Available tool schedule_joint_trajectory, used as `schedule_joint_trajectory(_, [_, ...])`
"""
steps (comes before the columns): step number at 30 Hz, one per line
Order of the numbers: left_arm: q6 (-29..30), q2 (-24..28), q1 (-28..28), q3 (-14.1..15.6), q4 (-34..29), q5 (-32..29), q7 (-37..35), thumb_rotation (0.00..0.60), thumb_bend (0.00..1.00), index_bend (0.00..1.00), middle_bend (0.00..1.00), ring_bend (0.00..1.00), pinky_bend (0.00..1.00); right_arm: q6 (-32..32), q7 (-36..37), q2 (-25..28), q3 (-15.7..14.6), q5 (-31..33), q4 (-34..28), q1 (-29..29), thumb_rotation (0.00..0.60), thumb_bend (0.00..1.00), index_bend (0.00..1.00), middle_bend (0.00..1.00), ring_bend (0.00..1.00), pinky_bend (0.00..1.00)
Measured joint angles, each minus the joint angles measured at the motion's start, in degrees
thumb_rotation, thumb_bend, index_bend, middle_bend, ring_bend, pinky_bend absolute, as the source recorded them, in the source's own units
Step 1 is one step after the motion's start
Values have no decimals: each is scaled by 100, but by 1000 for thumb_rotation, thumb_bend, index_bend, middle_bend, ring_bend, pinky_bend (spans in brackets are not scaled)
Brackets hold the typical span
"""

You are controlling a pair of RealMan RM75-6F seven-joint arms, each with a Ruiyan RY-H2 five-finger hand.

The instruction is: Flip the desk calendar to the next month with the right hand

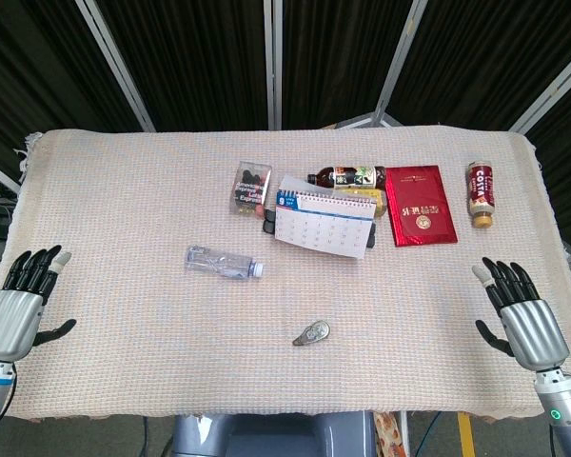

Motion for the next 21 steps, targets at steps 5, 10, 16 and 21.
schedule_joint_trajectory(5, [20, 12, 9, -4, -5, 3, -12, 600, 36, 0, 0, 0, 0, -17, -19, -9, -4, 6, 8, 9, 600, 248, 0, 0, 0, 0])
schedule_joint_trajectory(10, [51, 27, 18, -7, -21, 18, -21, 600, 36, 0, 0, 0, 0, -34, -8, -8, -7, 28, 23, 8, 600, 248, 0, 0, 0, 0])
schedule_joint_trajectory(16, [46, 23, 18, 1, -21, 27, -8, 600, 37, 0, 0, 0, 0, -70, 53, 11, 12, 81, -1, 19, 600, 248, 0, 0, 0, 0])
schedule_joint_trajectory(21, [56, 31, 23, -17, -18, -1, -49, 600, 37, 0, 0, 0, 0, -85, 191, 31, 69, 150, -142, 43, 600, 246, 0, 310, 290, 270])
